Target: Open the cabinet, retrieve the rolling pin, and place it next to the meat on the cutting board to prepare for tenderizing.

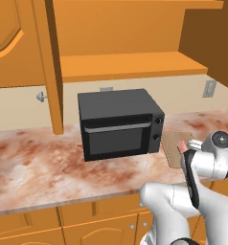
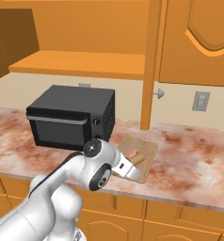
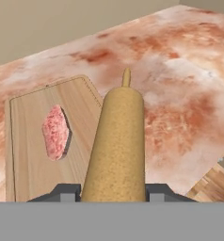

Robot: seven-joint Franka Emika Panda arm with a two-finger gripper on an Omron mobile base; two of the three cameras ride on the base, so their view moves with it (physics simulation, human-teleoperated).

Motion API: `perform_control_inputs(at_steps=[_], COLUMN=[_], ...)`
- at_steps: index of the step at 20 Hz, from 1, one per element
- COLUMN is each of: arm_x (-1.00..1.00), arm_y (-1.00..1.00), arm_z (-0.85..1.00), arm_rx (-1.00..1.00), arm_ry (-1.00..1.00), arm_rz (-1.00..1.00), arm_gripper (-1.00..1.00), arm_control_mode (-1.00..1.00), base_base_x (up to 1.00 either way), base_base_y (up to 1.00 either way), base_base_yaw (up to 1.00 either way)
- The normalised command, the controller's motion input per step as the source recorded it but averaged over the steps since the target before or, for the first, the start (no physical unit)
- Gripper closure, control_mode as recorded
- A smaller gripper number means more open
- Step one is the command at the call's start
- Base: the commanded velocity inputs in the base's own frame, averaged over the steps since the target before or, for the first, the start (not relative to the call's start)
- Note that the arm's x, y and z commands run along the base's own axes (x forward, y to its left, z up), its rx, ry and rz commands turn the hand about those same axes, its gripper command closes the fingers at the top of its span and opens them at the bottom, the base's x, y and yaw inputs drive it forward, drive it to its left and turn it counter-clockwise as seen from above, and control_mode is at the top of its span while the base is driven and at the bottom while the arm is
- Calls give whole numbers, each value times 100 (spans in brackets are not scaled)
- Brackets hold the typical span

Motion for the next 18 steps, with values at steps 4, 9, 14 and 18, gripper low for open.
perform_control_inputs(at_steps=[4, 9, 14, 18], arm_x=[9, 20, 11, 2], arm_y=[-13, -9, -13, -7], arm_z=[-10, -10, -21, -29], arm_rx=[3, 6, 5, 1], arm_ry=[14, 0, -10, -12], arm_rz=[0, 0, 0, 0], arm_gripper=[100, 100, 100, 100], arm_control_mode=[-100, -100, -100, -100], base_base_x=[0, 0, 0, 0], base_base_y=[0, 0, 0, 0], base_base_yaw=[0, 0, 0, 0])
